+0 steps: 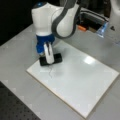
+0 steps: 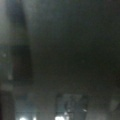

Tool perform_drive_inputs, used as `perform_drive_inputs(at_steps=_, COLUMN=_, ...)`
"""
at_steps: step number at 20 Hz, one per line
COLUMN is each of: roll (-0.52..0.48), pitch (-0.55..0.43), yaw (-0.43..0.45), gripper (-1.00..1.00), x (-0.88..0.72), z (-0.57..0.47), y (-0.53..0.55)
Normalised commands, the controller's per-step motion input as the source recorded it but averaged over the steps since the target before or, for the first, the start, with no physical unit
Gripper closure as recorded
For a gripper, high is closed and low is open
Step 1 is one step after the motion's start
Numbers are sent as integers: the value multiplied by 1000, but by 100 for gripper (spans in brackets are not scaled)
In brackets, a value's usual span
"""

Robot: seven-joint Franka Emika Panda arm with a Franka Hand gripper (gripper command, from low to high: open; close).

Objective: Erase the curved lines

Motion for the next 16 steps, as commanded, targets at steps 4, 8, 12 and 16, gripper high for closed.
perform_drive_inputs(at_steps=4, roll=39, pitch=-138, yaw=-127, gripper=100, x=-150, z=-251, y=186)
perform_drive_inputs(at_steps=8, roll=38, pitch=-137, yaw=-125, gripper=100, x=-137, z=-246, y=191)
perform_drive_inputs(at_steps=12, roll=38, pitch=-129, yaw=-118, gripper=100, x=-131, z=-242, y=193)
perform_drive_inputs(at_steps=16, roll=-6, pitch=-66, yaw=-90, gripper=100, x=-107, z=-225, y=215)
